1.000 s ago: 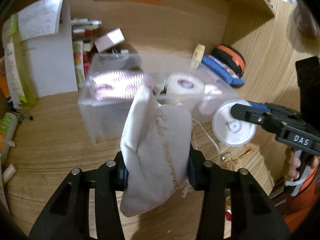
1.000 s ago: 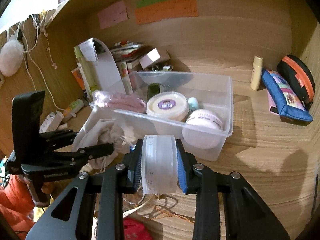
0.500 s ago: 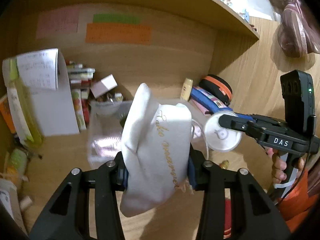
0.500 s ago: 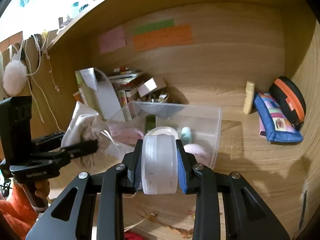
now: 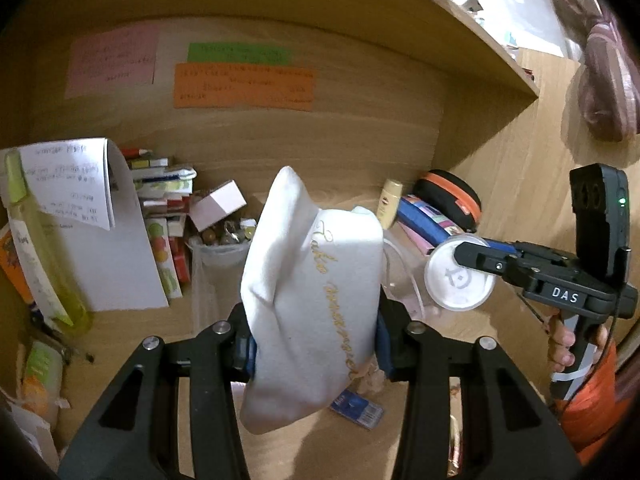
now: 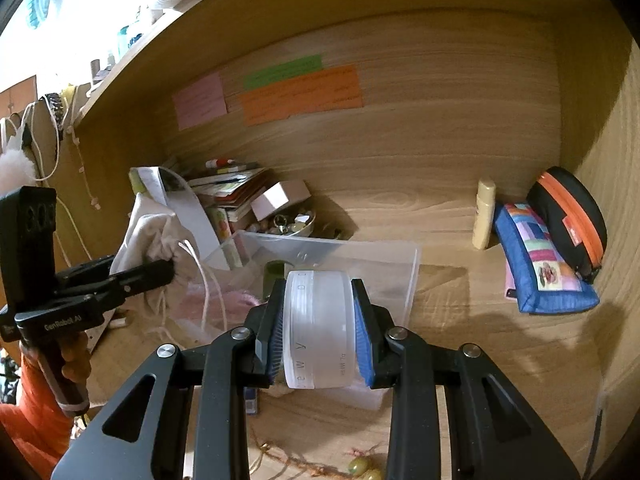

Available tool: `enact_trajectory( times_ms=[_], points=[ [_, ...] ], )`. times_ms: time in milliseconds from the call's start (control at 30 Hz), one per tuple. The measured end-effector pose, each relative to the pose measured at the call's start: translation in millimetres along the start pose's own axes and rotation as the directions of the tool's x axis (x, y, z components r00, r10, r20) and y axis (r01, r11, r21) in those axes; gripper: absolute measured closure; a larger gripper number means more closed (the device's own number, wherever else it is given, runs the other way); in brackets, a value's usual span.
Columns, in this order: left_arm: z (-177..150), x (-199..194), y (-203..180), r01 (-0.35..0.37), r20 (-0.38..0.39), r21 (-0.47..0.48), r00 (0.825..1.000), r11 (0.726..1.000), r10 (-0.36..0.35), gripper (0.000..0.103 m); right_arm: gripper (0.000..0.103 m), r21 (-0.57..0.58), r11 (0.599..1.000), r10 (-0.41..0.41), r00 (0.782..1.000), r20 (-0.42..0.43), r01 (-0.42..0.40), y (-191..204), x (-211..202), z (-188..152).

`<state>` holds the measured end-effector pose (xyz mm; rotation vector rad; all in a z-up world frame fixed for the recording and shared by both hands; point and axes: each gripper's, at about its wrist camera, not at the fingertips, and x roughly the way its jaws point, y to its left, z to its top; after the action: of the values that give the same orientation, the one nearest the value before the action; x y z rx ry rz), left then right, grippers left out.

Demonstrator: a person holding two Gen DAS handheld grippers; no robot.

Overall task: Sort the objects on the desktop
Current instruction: 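Carry the white pouch and white container into the clear box and open both grippers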

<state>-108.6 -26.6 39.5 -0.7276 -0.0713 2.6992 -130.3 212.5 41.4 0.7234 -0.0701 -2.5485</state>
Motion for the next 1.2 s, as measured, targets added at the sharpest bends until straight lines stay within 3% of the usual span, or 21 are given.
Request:
enact_trajectory(
  times_ms=[267,500,800,967,1200],
  points=[
    [11.7,38.2,19.1,-0.038,-0.043,-0.036,0.998,0.999,0.036,0.059,0.076,-0.001,1.0,-0.016,0.999,-0.035,0.016,-9.3,33.4,10.2],
    [-1.5,68.8,25.7,-0.071,-0.095,-0.056,0.993,0.996,0.066,0.059,0.076,0.038,0.999,-0.021,0.997,-0.074,0.024,-15.7,64.7,8.2],
    [-9.1,85.1,35.1,-0.063,-0.135,-0.071,0.989,0.996,0.053,0.057,0.076,0.042,0.998,-0.035,0.992,-0.124,0.041,-21.7,81.3,-2.8],
    [-11.6,87.3,36.1,-0.079,-0.143,-0.065,0.987,0.995,0.069,0.044,0.076,-0.01,0.999,-0.052,0.989,-0.138,0.051,-11.5,85.9,-8.6],
    [-12.8,85.5,35.4,-0.118,-0.133,-0.052,0.985,0.992,0.11,0.038,0.074,-0.057,0.991,-0.126,0.98,-0.152,0.119,-8.2,92.8,-15.0]
  ],
)
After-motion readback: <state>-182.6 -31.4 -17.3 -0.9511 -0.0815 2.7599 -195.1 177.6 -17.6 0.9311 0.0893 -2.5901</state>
